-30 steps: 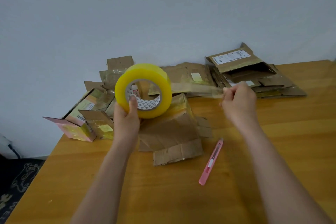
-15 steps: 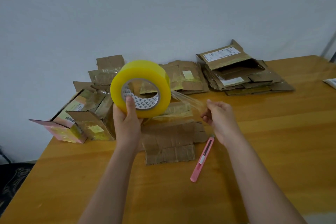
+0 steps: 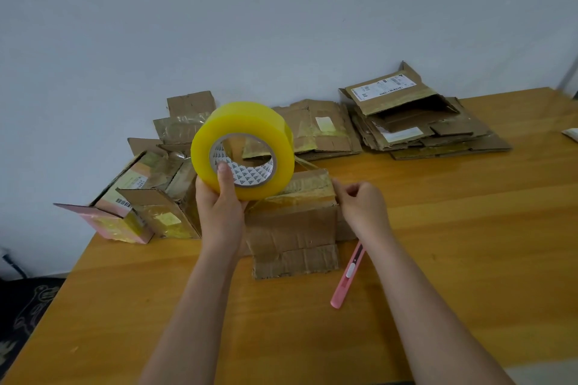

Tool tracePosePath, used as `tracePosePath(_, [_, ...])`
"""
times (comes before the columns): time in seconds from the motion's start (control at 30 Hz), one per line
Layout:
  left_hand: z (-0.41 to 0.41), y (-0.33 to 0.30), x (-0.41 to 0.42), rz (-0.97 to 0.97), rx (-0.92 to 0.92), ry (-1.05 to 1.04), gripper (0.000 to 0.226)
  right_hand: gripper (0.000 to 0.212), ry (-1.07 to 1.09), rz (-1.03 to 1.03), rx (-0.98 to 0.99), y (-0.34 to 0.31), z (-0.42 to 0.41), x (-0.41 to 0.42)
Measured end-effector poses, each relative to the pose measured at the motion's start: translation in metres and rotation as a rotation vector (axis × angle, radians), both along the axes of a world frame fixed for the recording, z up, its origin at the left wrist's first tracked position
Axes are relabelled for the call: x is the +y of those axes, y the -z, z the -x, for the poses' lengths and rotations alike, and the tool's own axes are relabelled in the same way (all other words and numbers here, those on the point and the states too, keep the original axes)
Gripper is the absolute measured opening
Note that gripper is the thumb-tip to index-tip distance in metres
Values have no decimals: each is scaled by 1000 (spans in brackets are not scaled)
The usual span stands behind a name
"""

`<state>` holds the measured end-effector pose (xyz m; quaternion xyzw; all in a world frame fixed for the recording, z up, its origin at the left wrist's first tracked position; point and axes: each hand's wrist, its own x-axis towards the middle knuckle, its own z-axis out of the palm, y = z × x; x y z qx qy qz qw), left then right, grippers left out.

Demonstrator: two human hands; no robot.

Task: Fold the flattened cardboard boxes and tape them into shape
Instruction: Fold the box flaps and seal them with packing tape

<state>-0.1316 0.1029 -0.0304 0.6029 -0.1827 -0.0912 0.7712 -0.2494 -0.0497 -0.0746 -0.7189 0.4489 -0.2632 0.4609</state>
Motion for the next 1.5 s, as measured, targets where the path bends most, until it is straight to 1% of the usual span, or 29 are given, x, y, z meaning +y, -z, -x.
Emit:
tracePosePath(0.07, [-1, 0, 0, -5, -6, -6, 16, 46, 7, 67, 105, 0, -2, -2])
tracePosePath(0.1, [-1, 0, -1, -10, -13, -9, 16, 53, 17, 76, 134, -1, -2, -2])
tracePosePath(0.2, [1, 0, 0, -12, -13, -17, 16, 69, 42, -13, 95, -4, 7, -4])
tracePosePath(0.23, [1, 0, 0, -9, -8, -18, 16, 67, 27, -21, 66, -5, 11, -3])
tracePosePath(0.27, [2, 0, 0, -7, -6, -19, 16, 58, 17, 25, 20, -4, 14, -2])
tracePosePath(0.33, [3, 0, -1, -6, 1, -25, 16, 23, 22, 186, -164, -5, 18, 7])
tracePosePath(0.37, [3, -1, -1, -6, 4, -27, 16, 12, 11, 212, -282, -5, 19, 14])
tracePosePath(0.4, [3, -1, -2, -6, 4, -32, 15, 13, -6, 193, -393, -7, 20, 20])
tracePosePath(0.47, [4, -3, -4, -4, 3, -44, 15, 21, -38, 99, -541, -10, 22, 30])
tracePosePath(0.57, [7, -3, -8, -3, -1, -63, 15, 20, -53, 80, -605, -10, 26, 33])
tracePosePath(0.67, [9, 0, -16, -5, 0, -79, 15, 19, -115, 115, -588, -9, 31, 30])
tracePosePath(0.77, [18, -1, -28, -1, 10, -82, 15, 25, -150, 168, -510, -8, 33, 24])
tracePosePath(0.87, [29, -5, -41, 14, 45, -81, 30, 40, -122, 273, -394, -6, 30, 18])
tracePosePath(0.97, [31, -5, -44, 18, 61, -78, 25, 57, -99, 377, -312, -4, 28, 17])
tracePosePath(1.03, [28, -5, -40, 13, 55, -52, 23, 63, -111, 387, -297, -3, 28, 16])
tracePosePath(1.1, [24, -6, -36, 11, 52, -32, 15, 67, -133, 375, -279, -4, 29, 15])
tracePosePath(1.13, [22, -6, -34, 5, 50, -28, 15, 69, -143, 382, -257, -4, 30, 14])
tracePosePath(1.3, [10, -7, -18, -56, -50, -42, 22, 76, -193, 447, -124, -7, 33, 9])
tracePosePath(1.4, [5, -7, -9, -85, -103, -37, 26, 75, -209, 474, -72, -9, 34, 8])
tracePosePath(1.5, [5, -7, -2, -108, -142, -47, 36, 75, -236, 497, -18, -13, 36, 9])
